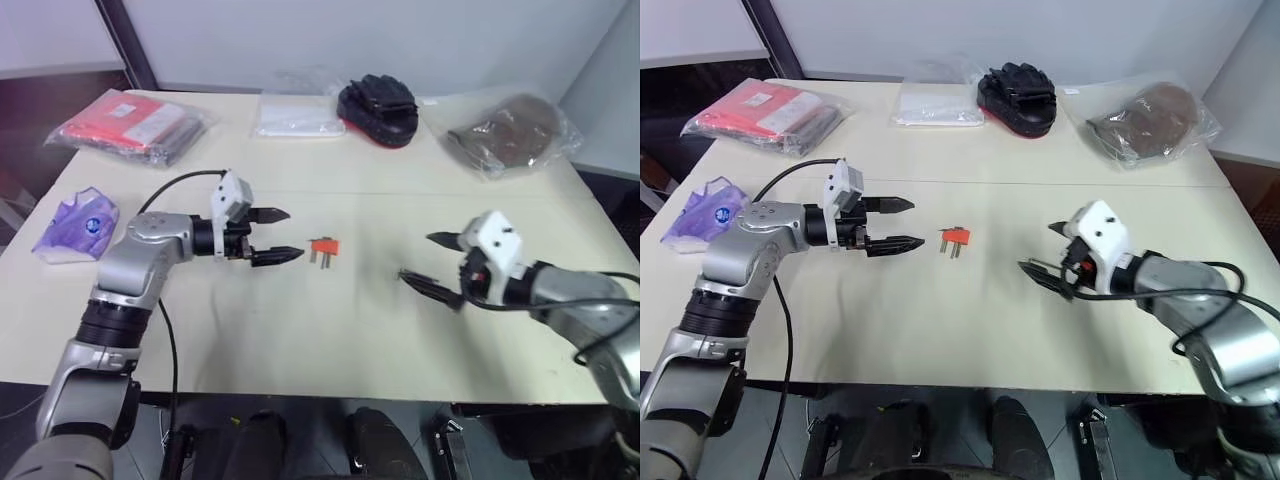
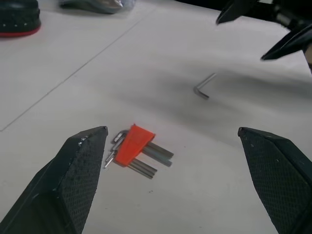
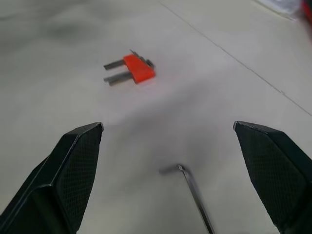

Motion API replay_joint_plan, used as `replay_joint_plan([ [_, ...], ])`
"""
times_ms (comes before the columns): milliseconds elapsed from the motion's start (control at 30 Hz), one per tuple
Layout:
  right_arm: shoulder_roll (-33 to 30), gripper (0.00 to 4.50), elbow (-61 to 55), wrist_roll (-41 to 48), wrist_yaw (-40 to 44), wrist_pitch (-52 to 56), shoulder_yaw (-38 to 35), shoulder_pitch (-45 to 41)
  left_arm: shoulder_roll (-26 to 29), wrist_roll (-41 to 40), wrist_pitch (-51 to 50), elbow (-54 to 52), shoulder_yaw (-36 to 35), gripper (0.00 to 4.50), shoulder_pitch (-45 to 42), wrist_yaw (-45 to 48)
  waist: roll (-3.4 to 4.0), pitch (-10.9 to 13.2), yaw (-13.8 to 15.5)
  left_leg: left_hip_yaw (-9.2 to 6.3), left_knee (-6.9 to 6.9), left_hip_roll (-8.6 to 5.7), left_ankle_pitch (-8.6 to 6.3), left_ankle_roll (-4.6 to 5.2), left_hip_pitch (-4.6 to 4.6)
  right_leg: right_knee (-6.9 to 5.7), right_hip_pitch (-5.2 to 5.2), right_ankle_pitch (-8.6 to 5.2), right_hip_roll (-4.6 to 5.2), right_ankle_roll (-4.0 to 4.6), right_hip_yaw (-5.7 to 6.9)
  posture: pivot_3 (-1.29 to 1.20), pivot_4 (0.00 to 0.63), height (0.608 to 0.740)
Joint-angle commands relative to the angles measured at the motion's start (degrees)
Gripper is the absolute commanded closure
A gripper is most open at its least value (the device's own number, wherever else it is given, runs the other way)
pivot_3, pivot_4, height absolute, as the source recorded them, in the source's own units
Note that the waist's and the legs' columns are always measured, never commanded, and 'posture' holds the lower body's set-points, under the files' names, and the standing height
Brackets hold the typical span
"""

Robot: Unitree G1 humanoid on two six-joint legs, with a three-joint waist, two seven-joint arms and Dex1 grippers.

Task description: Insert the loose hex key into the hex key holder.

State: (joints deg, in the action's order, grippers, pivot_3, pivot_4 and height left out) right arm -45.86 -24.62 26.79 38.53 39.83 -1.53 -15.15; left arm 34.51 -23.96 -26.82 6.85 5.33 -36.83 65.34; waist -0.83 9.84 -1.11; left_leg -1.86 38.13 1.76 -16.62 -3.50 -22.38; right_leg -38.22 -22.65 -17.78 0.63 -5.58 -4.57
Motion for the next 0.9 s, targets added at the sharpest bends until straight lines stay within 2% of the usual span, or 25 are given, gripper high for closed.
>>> replay_joint_plan([
  [33,3.03,0.00,8.18,-5.74,1.79,-5.75,6.39,-5.27,0.59,0.53,1.07,-0.66,-1.04,0.02,-0.68,0.16,0.00,0.00,-0.02,0.00,0.00,0.00,0.00,0.00,0.00,0.00,-0.01,0.00,0.00,0.00,0.00,0.00,0.150,0.740],
  [167,10.99,0.00,23.56,-11.18,2.76,-12.22,12.34,-13.03,3.10,1.54,1.34,-2.46,-0.89,0.02,1.86,1.25,0.01,0.02,-0.11,0.05,-0.02,0.01,0.00,0.00,-0.03,-0.06,-0.11,0.01,0.01,0.01,-0.01,0.00,0.150,0.740],
  [333,15.84,0.00,35.99,-16.76,4.13,-20.75,15.13,-17.36,4.13,0.90,0.19,-5.26,-1.68,0.02,3.96,0.37,0.01,0.02,0.25,0.02,-0.01,0.02,0.00,-0.01,-0.07,-0.10,-0.15,0.01,0.04,0.01,0.02,0.00,0.150,0.740],
  [900,25.12,0.00,51.18,-24.15,5.87,-32.22,16.26,-22.84,5.00,-0.36,-2.29,-10.93,-4.03,0.02,8.24,-2.46,0.01,0.02,-1.81,0.02,0.00,0.04,0.00,-0.01,0.06,-0.37,-0.15,0.01,0.03,0.01,0.01,0.00,0.150,0.740],
])
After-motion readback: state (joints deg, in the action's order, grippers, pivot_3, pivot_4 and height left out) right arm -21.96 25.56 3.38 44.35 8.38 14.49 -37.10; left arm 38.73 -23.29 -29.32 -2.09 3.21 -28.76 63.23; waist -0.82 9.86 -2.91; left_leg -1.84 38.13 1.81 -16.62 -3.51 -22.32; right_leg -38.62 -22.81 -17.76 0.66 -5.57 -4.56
